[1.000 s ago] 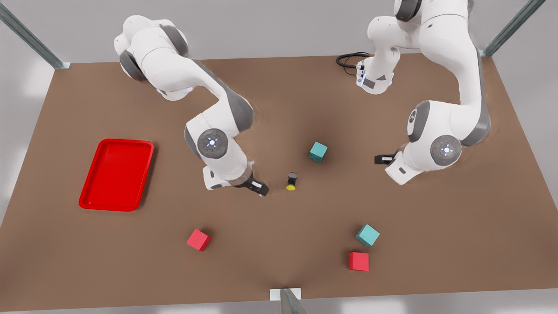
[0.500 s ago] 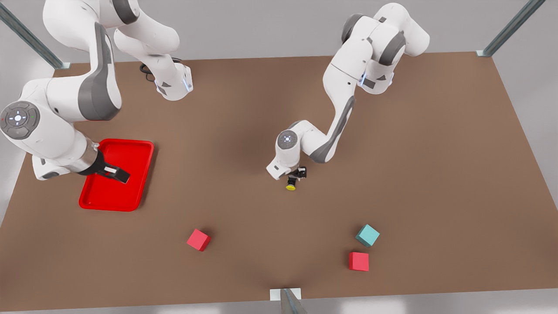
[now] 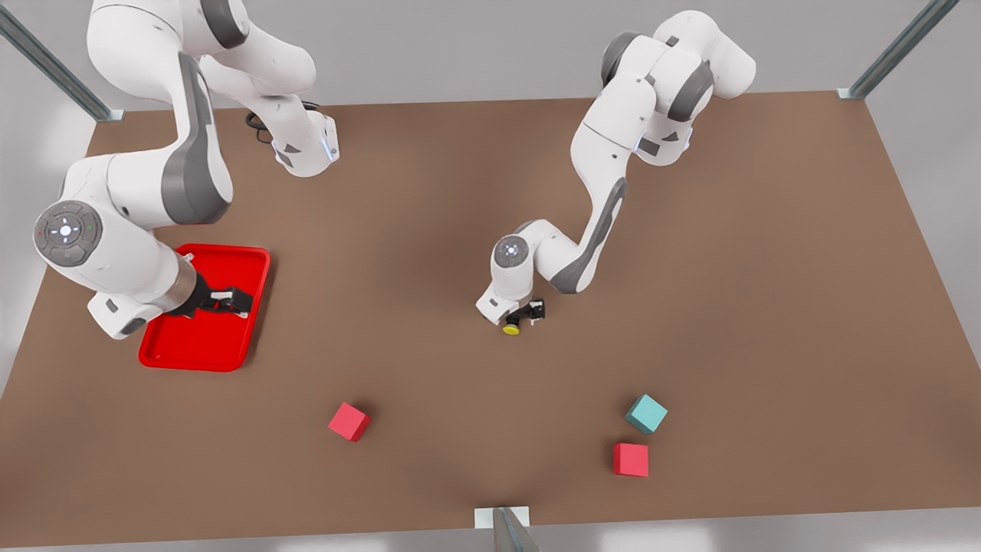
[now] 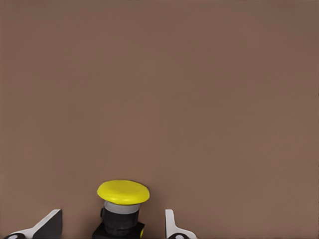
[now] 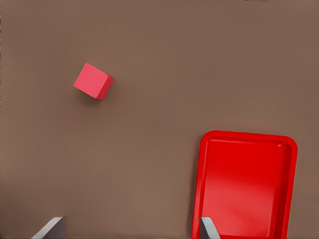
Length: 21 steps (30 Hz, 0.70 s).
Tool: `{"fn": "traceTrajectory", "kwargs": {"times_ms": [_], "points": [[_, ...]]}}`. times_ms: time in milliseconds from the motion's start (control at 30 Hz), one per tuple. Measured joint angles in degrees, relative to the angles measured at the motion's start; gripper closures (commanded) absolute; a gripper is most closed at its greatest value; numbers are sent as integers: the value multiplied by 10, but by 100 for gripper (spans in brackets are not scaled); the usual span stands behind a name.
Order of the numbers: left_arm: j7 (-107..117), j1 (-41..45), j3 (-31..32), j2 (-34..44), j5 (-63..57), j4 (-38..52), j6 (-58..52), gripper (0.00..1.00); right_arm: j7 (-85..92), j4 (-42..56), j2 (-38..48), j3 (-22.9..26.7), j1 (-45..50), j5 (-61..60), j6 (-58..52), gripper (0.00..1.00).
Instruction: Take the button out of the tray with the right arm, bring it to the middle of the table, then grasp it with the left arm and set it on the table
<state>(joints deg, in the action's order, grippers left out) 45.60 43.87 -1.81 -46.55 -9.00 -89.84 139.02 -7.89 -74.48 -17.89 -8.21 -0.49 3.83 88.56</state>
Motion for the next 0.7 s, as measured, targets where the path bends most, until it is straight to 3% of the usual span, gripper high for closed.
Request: {"fn": "traceTrajectory", "kwargs": {"times_ms": [133, 167, 200, 367, 700], "points": [[-1, -3, 9, 1, 0, -7, 1, 2, 25, 3, 0, 1, -10, -4, 6, 0], [-1, -3, 10, 1, 0, -7, 1, 18, 30, 3, 0, 1, -12, -4, 7, 0], [-1, -4, 11, 1, 0, -7, 1, 27, 35, 3, 0, 1, -13, -4, 9, 0], [-1, -8, 11, 4, 0, -7, -1, 51, 57, 4, 0, 1, -12, -4, 14, 0], [4, -14, 13, 17, -1, 10, -29, 57, 86, 7, 0, 2, -14, -2, 17, 0]]}}
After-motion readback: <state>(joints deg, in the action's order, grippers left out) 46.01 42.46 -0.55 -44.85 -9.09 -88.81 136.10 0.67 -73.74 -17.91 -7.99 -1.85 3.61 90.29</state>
